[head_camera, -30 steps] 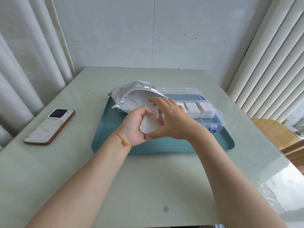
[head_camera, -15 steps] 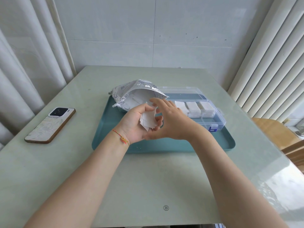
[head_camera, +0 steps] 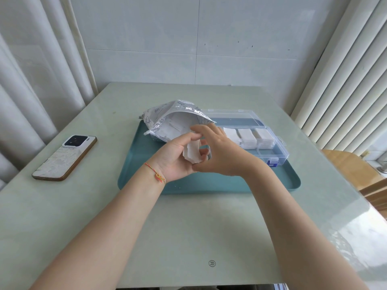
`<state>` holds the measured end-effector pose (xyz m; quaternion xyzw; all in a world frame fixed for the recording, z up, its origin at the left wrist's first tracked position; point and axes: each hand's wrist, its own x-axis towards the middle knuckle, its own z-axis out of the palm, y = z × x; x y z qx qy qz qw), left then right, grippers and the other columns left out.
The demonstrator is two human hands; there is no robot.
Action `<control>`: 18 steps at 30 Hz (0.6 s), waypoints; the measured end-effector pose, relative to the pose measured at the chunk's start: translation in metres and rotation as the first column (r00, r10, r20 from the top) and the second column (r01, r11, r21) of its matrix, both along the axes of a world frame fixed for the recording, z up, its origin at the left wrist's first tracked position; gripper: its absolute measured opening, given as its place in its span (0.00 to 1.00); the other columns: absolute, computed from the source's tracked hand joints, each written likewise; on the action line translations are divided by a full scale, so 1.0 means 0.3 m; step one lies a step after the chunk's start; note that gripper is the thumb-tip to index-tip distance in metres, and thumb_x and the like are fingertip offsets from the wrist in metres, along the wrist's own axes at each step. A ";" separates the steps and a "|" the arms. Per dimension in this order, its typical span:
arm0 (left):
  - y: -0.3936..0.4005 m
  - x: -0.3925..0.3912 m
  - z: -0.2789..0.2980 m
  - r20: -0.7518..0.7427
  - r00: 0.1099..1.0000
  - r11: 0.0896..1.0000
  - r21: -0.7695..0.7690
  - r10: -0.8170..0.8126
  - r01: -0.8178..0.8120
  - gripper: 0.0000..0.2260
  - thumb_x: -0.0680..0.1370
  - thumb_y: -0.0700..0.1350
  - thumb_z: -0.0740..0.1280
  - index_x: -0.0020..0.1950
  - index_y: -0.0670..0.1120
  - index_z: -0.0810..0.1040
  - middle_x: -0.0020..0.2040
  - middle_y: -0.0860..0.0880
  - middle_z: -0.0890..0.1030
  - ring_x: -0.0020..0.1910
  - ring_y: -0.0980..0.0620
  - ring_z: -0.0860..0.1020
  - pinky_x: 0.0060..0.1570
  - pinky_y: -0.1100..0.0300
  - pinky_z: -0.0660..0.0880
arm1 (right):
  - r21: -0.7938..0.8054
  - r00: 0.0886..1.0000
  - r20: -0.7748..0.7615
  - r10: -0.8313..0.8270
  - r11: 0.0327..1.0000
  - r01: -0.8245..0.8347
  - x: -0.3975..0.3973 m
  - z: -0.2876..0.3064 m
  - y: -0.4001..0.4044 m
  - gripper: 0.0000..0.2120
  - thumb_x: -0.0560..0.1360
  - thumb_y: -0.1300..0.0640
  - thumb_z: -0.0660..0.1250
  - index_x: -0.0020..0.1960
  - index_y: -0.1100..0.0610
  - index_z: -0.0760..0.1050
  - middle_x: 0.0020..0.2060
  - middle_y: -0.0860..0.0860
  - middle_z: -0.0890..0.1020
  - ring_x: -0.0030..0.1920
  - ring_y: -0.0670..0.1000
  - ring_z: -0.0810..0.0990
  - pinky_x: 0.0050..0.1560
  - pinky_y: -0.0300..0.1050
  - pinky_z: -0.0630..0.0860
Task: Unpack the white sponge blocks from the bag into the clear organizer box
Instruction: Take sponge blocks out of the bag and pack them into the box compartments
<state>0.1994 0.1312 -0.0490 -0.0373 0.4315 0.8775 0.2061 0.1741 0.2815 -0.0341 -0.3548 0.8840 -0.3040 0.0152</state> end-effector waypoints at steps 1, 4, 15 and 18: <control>0.001 0.001 0.001 0.011 1.000 1.000 0.001 -0.004 0.004 0.13 0.75 0.46 0.68 0.59 0.46 0.78 0.48 0.48 0.77 0.45 0.51 0.74 0.50 0.59 0.71 | 0.004 1.000 0.022 0.002 1.000 -0.002 0.001 0.000 -0.001 0.43 0.66 0.51 0.78 0.75 0.50 0.60 0.64 0.45 0.66 0.63 0.47 0.67 0.67 0.51 0.68; 0.003 0.004 0.005 0.021 1.000 1.000 0.005 -0.014 0.014 0.09 0.75 0.45 0.68 0.55 0.50 0.80 0.45 0.50 0.78 0.43 0.53 0.76 0.47 0.60 0.73 | -0.044 0.997 0.076 -0.022 0.999 0.026 0.006 -0.008 -0.017 0.48 0.64 0.46 0.79 0.76 0.46 0.55 0.62 0.43 0.66 0.55 0.46 0.73 0.65 0.53 0.70; 0.009 0.023 0.019 -0.045 0.999 0.998 -0.067 -0.018 0.015 0.09 0.75 0.42 0.66 0.54 0.49 0.78 0.42 0.51 0.78 0.39 0.54 0.76 0.41 0.61 0.71 | -0.032 0.999 0.043 0.033 0.999 -0.031 0.013 0.000 -0.014 0.51 0.65 0.50 0.78 0.77 0.41 0.49 0.56 0.37 0.68 0.37 0.37 0.74 0.61 0.54 0.73; 0.003 0.019 0.019 0.017 0.999 0.999 -0.012 -0.033 0.034 0.07 0.71 0.45 0.69 0.48 0.49 0.82 0.42 0.51 0.76 0.40 0.54 0.74 0.48 0.60 0.70 | -0.041 1.000 0.016 -0.015 0.999 0.016 0.010 0.005 -0.012 0.50 0.66 0.49 0.79 0.77 0.43 0.50 0.54 0.45 0.72 0.41 0.42 0.76 0.63 0.53 0.72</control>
